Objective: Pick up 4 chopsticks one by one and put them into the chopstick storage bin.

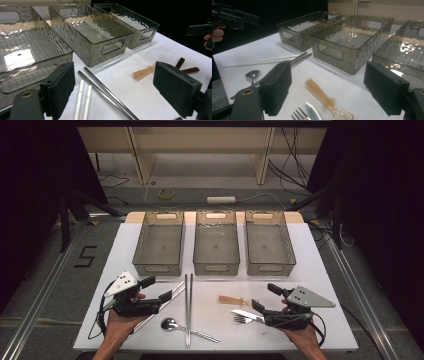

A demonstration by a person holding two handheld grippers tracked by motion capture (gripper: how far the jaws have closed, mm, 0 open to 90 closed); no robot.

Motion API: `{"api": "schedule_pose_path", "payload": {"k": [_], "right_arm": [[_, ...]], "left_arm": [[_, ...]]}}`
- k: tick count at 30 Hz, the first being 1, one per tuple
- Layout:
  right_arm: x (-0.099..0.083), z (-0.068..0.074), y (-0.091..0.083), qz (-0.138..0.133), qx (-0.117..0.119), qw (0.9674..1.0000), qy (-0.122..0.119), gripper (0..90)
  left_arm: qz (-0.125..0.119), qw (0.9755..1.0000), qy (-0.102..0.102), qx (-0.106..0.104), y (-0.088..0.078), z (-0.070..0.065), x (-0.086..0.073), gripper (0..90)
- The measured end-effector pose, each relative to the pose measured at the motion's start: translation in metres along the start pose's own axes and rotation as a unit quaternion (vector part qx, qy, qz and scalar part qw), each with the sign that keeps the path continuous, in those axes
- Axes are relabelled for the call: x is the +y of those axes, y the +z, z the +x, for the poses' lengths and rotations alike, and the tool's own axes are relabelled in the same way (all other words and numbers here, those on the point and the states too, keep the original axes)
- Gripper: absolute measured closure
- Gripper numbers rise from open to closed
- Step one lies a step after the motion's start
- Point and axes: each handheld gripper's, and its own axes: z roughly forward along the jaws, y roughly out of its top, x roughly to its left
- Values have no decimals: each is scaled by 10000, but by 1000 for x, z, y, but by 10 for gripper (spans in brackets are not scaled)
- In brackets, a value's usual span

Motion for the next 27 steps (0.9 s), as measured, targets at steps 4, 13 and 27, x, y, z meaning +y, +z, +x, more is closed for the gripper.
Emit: {"api": "schedule_pose_path", "payload": {"k": [4,13,27], "right_arm": [[0,0,0,12,2,10000,11,235],[-1,-1,2,76,48,10000,31,236],[-1,-2,3,111,106,9999,42,237]], "left_arm": [[17,10000,-26,32,0,1,0,173],[494,9985,36,230,4,4,6,174],[1557,9867,102,453,18,16,23,182]]}}
